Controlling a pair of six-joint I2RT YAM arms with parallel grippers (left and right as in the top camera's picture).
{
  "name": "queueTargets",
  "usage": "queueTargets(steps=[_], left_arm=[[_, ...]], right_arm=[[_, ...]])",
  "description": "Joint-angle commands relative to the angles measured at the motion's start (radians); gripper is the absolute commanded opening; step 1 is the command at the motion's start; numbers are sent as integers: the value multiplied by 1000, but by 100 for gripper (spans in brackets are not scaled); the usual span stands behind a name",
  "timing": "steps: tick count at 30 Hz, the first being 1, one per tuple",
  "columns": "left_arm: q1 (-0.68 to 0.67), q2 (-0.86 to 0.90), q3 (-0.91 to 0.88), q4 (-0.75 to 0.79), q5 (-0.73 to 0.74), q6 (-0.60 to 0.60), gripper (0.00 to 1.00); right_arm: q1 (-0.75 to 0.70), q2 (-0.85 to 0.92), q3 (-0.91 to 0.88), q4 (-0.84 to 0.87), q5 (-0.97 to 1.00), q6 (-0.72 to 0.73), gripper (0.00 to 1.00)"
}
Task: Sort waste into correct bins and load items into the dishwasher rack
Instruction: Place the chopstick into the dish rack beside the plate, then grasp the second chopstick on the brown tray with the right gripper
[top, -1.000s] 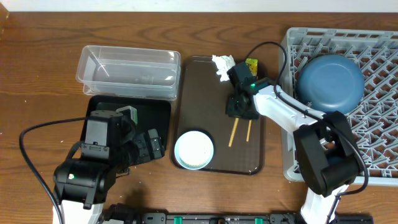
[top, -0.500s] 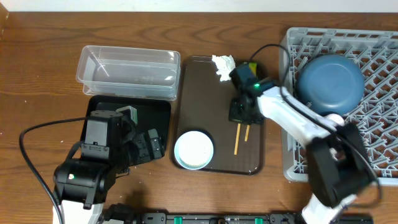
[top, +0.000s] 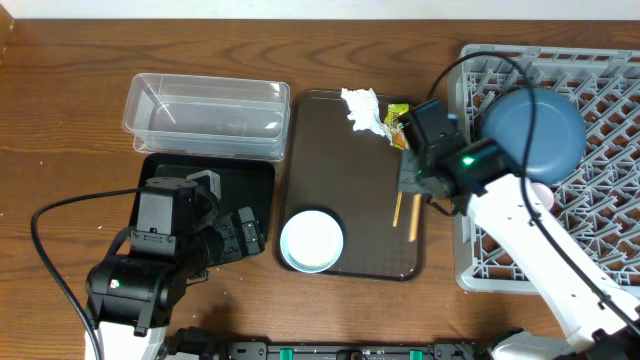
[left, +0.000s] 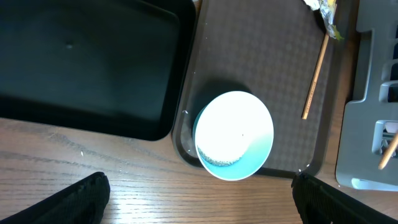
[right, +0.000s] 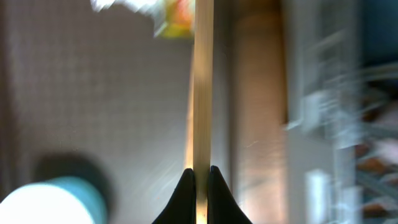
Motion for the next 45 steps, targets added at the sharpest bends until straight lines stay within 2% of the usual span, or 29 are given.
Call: queueTargets(steps=[1,6,10,18,22,23,24,25,26,31,36,41,45], left_arm=[[-2,0,14,-2,-10,10,96],[-2,0,14,-2,-10,10,96],[-2,0,14,-2,-10,10,96],[-2,0,14,-2,-10,10,96],[-2,0,14,-2,-10,10,96],[-2,0,14,-2,-10,10,96],[-2,0,14,-2,-10,10,96],[-2,0,14,-2,-10,10,96],[-2,0,14,-2,-10,10,96],[-2,0,14,-2,-10,10,96],[-2,0,14,-2,-10,10,96],[-2,0,14,-2,-10,10,96],[-2,0,14,-2,-10,10,96]], right_arm=[[-64,-21,3,39,228,-100,1],[-181,1,2,177,240,-290,1],[-264,8,2,263,157,-435,1],[-404,72,2,274,-5,-627,1],[-401,125,2,272,-31,-625,1],[-396,130,2,269,-53,-624,7],[-389,131,2,261,-77,-605,26],[-381,129,3,254,-91,-578,33],[-373,123,3,245,-105,-554,36],[-274,82,3,212,-200,-486,39],[-95,85,0,187,-214,-467,41],[25,161,-56,174,-89,-280,39],[53,266,-96,203,56,-92,37]])
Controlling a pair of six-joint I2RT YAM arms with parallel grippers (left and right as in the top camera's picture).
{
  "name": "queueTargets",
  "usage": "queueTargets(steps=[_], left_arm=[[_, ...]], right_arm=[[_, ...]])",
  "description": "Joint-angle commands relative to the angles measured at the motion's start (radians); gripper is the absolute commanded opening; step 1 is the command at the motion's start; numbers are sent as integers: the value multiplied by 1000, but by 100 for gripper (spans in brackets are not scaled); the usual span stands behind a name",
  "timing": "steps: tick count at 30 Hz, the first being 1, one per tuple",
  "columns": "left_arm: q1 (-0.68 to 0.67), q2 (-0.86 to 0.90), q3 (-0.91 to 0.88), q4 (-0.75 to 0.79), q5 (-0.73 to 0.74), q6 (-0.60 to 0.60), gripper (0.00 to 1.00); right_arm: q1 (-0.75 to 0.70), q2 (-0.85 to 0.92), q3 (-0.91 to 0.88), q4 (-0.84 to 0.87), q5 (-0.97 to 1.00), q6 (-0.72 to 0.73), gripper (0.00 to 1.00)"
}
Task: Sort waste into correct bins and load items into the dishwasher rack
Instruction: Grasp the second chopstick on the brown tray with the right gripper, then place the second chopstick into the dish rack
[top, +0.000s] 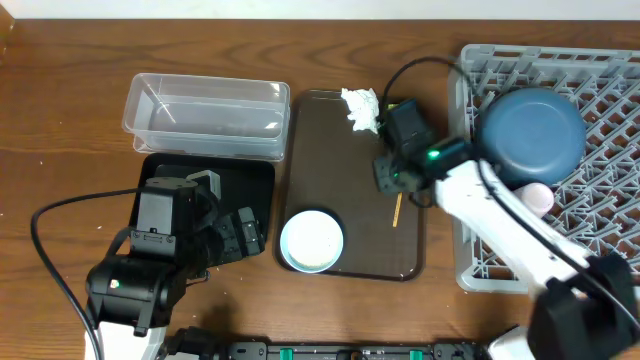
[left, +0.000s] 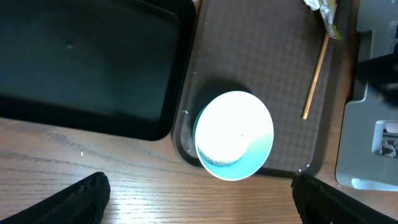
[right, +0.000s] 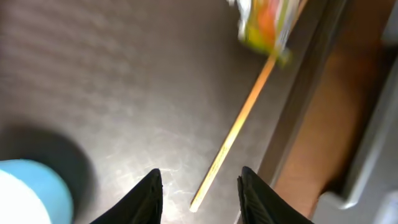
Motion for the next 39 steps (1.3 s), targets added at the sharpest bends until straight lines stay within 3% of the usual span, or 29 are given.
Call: queueTargets(steps=[1,5,8,13,18,19,20,23,28,33,39], left_arm=[[-2,0,14,-3,-10,10,96],[-2,0,14,-3,-10,10,96],[-2,0,14,-3,-10,10,96],[-2,0,14,-3,-10,10,96],[-2,0,14,-3,-10,10,96],[-2,0,14,-3,-10,10,96],[-2,0,14,-3,-10,10,96],[-2,0,14,-3,-10,10,96],[-2,0,14,-3,-10,10,96],[-2,0,14,-3,-10,10,96],[-2,0,14,-3,-10,10,96]], right_arm=[[8,102,-33,7,175,224,38],[-8,178,-33,67,191,254,37],[-12,212,-33,90,106,254,18],[-5,243,-34,80,31,254,1],[-5,233,-34,52,24,254,1],[-5,232,-33,49,24,253,7],[-6,229,-34,48,26,234,20],[-12,227,-34,51,36,204,29],[-18,227,-41,51,36,144,1],[-26,205,-40,44,36,147,1],[-144,-14,-18,50,40,113,1]])
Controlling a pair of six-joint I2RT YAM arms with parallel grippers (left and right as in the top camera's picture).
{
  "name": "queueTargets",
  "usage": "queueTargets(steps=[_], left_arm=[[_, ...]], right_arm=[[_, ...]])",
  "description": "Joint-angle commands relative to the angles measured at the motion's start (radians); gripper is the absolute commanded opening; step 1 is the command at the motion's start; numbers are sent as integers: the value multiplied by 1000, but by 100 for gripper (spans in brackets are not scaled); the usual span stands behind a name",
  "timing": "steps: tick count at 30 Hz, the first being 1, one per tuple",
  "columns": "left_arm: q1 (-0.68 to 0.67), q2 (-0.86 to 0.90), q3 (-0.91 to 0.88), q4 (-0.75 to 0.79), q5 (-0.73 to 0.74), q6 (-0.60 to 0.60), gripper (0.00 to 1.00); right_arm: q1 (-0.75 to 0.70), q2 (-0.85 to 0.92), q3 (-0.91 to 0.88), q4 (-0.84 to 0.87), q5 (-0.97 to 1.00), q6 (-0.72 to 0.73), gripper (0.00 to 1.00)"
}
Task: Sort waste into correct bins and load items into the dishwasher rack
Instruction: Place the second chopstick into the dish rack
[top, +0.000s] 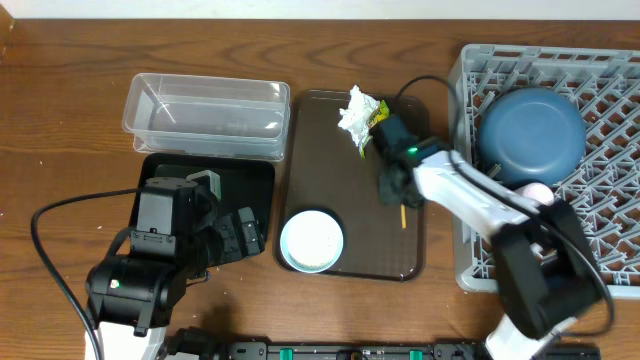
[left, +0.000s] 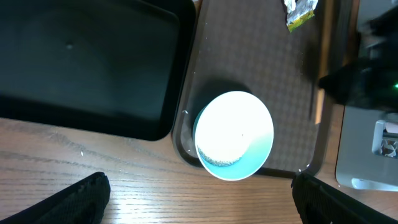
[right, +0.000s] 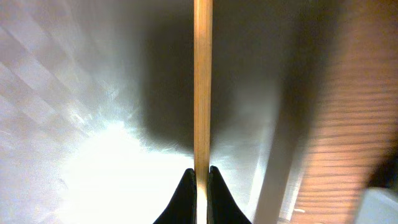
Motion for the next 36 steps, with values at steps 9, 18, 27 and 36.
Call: queueTargets(steps=[9,18,27,36], left_arm=[[-2,-1,14,-2,-10,10,96],[-2,-1,14,-2,-10,10,96],[-2,-1,14,-2,-10,10,96],[-2,-1,14,-2,-10,10,96]], right_arm=[[-343,-323,16,39,-37,-379,1],[-436,-181,15,90,-83,-475,9],[-433,-417,35,80,-248,-372,49],[-459,-818,35,-116,-91,-254,54]])
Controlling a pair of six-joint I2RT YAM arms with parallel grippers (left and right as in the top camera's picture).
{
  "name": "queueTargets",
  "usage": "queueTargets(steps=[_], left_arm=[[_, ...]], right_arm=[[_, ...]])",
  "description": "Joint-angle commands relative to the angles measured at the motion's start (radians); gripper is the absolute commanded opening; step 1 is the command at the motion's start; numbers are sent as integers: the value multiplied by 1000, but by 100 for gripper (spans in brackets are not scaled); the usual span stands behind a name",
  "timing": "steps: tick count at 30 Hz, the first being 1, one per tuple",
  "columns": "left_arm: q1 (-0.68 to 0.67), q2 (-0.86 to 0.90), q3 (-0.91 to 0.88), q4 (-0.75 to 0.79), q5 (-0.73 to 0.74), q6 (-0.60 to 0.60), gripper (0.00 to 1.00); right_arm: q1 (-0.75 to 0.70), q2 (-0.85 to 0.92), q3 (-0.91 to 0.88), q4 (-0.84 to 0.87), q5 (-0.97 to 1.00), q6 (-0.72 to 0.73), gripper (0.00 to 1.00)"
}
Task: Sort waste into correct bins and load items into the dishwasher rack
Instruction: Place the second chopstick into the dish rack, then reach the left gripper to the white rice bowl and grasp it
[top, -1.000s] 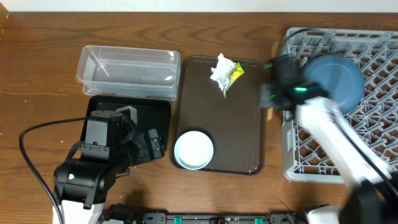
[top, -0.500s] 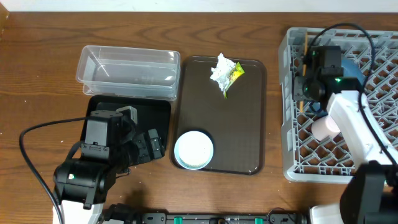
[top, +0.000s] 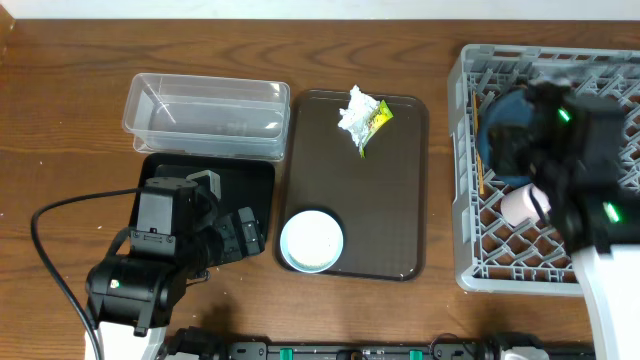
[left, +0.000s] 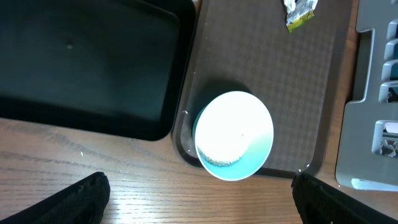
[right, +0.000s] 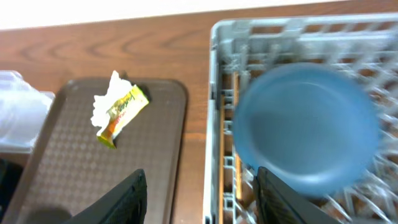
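A brown tray (top: 395, 215) holds a teal bowl (top: 312, 240) with white inside, crumpled white paper (top: 353, 110) and a yellow wrapper (top: 376, 120). On the right, the grey dishwasher rack (top: 610, 70) carries a blue plate (right: 308, 127), a pink cup (top: 520, 205) and wooden chopsticks (right: 222, 146) along its left edge. My right gripper (right: 205, 202) hangs open and empty above the rack's left side. Near the front edge my left gripper (left: 202, 205) stands open over the table, just in front of the bowl (left: 233, 134).
A clear plastic bin (top: 205, 115) sits at the back left, with a black bin (top: 250, 180) in front of it, partly under my left arm. The rack's left wall (right: 211, 118) stands close to the tray's right rim.
My right gripper was shut on a chopstick on the tray. It is now open above the rack, the tray has no chopstick, and wooden sticks lie along the rack's left edge. Left arm unchanged.
First my right gripper was shut on a chopstick at the tray's right edge, with another lying on the tray. Then it was open over the tray beside the wrapper. Then it was shut on the remaining chopstick, the wrapper shifted left. Now it is open over the rack.
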Motion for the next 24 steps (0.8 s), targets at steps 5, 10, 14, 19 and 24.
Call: queueTargets(steps=[5,10,14,19,24], left_arm=[[-2,0,14,-3,-10,10,96],[-2,0,14,-3,-10,10,96],[-2,0,14,-3,-10,10,96],[-2,0,14,-3,-11,11,96],[-2,0,14,-2,-13,13,96]], right_arm=[[-53,-245,12,-221,353,290,57],[-61,-307,12,-251,399,323,77],[-61,-307,12,-251,398,324,99],[-61,-307,12,-251,398,323,99],[-61,-307,12,-252,399,323,99]])
